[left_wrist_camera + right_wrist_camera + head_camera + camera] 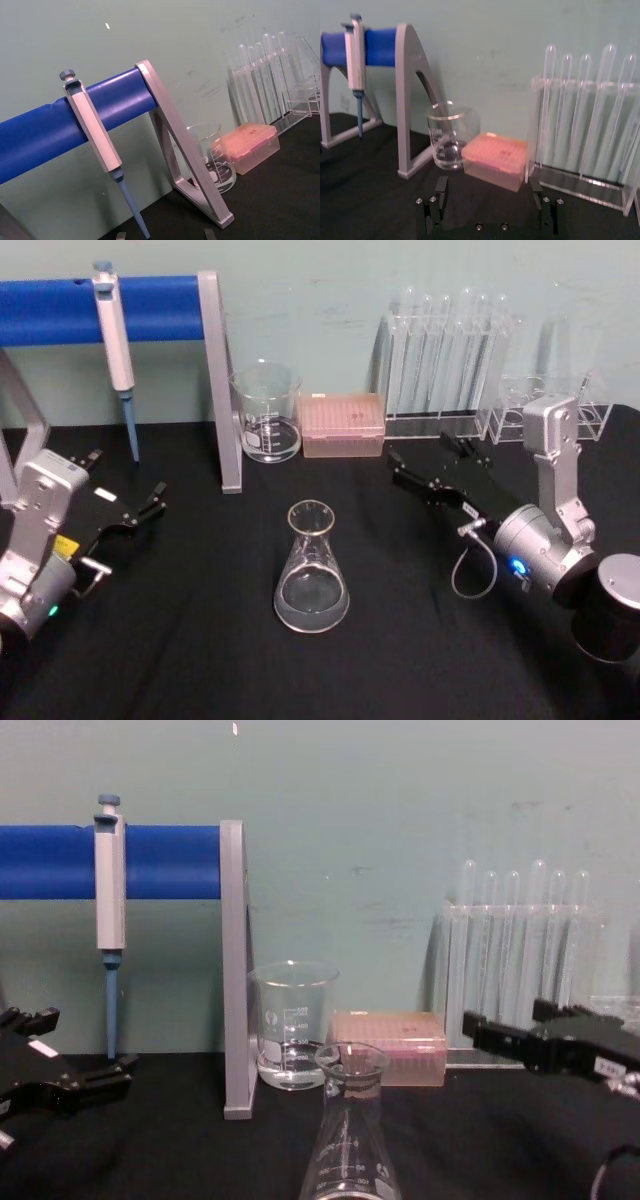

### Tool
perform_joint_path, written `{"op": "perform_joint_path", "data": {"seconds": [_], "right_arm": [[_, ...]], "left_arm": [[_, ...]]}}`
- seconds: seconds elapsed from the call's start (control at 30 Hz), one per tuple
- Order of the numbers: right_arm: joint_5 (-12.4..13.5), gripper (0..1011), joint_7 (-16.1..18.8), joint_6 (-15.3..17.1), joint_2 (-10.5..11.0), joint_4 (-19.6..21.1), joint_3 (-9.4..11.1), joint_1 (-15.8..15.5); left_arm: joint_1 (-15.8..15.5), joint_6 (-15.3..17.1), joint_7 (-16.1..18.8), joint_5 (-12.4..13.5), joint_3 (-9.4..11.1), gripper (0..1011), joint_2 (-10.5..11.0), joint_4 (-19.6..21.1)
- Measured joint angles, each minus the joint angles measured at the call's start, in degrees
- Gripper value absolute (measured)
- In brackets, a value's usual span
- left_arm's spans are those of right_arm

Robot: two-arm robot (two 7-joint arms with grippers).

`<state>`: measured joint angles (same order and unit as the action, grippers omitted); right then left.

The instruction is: Grasp the erlenmeyer flask with one hand, shake it three times, then place it back.

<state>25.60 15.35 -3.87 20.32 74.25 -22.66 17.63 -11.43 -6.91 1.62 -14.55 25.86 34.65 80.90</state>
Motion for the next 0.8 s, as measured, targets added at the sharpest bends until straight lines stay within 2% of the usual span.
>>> {"op": "perform_joint_path", "data": {"seconds": [0.4, 0.8], "right_arm": [[-2.46, 1000, 0.03, 2.14, -1.4, -3.17, -0.14, -0.03], [-3.15, 1000, 0.91, 3.33, -2.15, -4.35, 0.6, 0.07]], "left_arm": [[0.0, 0.0, 0.0, 0.0, 0.0, 1001, 0.0, 0.0], [0.0, 0.0, 0.0, 0.0, 0.0, 1001, 0.0, 0.0]]}}
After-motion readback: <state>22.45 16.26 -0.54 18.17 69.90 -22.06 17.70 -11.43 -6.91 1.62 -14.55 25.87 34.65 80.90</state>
